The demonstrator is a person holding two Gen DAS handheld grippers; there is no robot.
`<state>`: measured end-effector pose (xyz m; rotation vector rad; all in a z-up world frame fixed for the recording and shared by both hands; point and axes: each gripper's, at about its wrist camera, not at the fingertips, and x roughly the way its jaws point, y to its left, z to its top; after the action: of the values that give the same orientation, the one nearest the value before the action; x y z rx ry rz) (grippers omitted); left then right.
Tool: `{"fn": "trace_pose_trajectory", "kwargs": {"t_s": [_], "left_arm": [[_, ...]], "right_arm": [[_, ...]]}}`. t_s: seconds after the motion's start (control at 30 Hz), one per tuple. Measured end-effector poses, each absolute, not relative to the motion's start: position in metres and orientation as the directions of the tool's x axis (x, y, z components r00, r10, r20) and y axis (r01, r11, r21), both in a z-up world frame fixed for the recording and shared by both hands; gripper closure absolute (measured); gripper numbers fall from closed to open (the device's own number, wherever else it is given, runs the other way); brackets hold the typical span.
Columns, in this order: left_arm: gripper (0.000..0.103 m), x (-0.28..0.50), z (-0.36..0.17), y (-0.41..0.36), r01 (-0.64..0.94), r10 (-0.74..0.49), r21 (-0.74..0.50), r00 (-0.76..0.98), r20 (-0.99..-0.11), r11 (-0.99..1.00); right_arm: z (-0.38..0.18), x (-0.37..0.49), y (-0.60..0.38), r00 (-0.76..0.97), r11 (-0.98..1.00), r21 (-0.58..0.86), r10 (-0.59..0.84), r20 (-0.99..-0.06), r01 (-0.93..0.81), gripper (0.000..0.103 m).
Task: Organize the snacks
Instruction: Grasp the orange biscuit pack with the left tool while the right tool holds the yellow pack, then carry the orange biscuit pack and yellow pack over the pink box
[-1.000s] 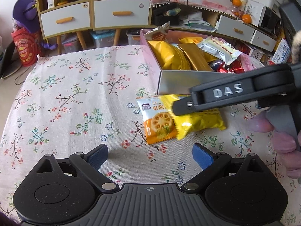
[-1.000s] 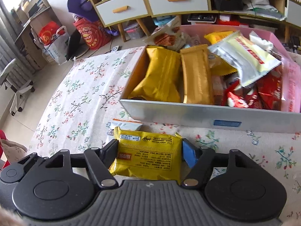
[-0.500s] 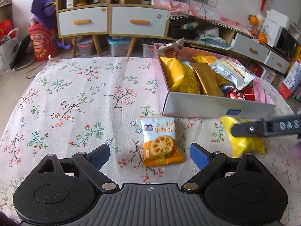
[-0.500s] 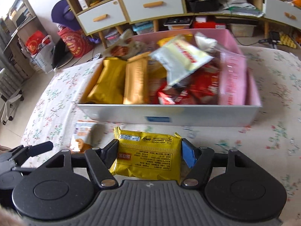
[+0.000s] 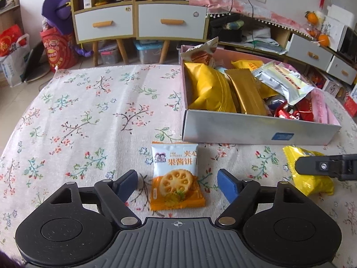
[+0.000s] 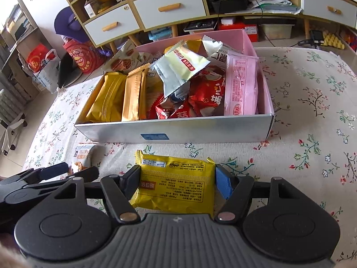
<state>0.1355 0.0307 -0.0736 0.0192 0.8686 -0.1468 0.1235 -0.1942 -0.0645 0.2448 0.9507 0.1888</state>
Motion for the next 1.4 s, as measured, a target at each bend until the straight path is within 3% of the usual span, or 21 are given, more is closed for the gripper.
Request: {"fn": "trace_pose_trajectory", "kwargs": {"t_s": [0.1,0.2,0.3,0.37,0.93,1.4], "left_arm": [[0.033,0.137,-0.073,0.026,0.132,-0.102,-0.022,0.642,-0.760,0.991],[0.044,0.138,-0.073,0.023,0.127,-0.087,-0.006,0.647,-0.758,0.992],[0.061,0.137,-0.071,0.020,0.134,-0.082,0.008,0.651,-0.755,0.991],[0.065,0.137,-0.071,0.018,0.140,-0.085,0.010,0.650,-0.755,0.990],[0.066,0.122,-0.048,0.019,0.159,-0.137,-0.043,0.640,-0.756,0.986],[0.066,0.128,-0.012,0.009,0.200,-0.195,-0.072,0.704,-0.683,0.977]], "right_arm": [[-0.065,0.122,-0.197,0.570,0.958,0.279,0.264,-0.778,-0.063,0.037],[-0.067,0.122,-0.199,0.568,0.958,0.278,0.265,-0.779,-0.066,0.037],[-0.067,0.123,-0.201,0.569,0.958,0.280,0.267,-0.778,-0.065,0.037],[-0.067,0.122,-0.201,0.570,0.958,0.281,0.267,-0.777,-0.065,0.037],[-0.058,0.117,-0.203,0.576,0.954,0.292,0.274,-0.770,-0.062,0.037],[-0.025,0.128,-0.214,0.645,0.937,0.345,0.294,-0.705,-0.051,0.037]]}}
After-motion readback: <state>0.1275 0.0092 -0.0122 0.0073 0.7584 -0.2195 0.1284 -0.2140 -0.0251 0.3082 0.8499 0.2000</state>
